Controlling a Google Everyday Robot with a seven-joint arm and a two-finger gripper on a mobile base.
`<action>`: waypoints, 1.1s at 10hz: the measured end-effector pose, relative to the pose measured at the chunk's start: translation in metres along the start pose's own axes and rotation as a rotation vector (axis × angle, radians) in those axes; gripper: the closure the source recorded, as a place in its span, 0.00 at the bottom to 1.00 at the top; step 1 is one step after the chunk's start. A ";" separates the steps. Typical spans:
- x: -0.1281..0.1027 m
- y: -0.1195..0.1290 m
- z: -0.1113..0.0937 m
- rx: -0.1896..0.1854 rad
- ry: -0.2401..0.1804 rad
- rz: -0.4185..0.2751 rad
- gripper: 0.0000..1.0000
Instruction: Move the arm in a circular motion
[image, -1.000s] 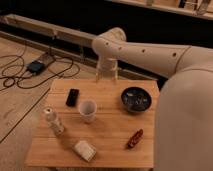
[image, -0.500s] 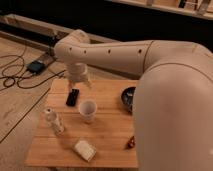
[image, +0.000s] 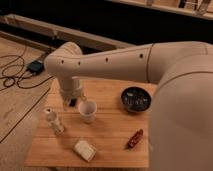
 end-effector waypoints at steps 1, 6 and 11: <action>0.017 -0.008 0.001 -0.007 0.019 0.017 0.35; 0.082 -0.116 0.038 -0.025 0.113 0.311 0.35; 0.057 -0.234 0.037 0.040 0.059 0.505 0.35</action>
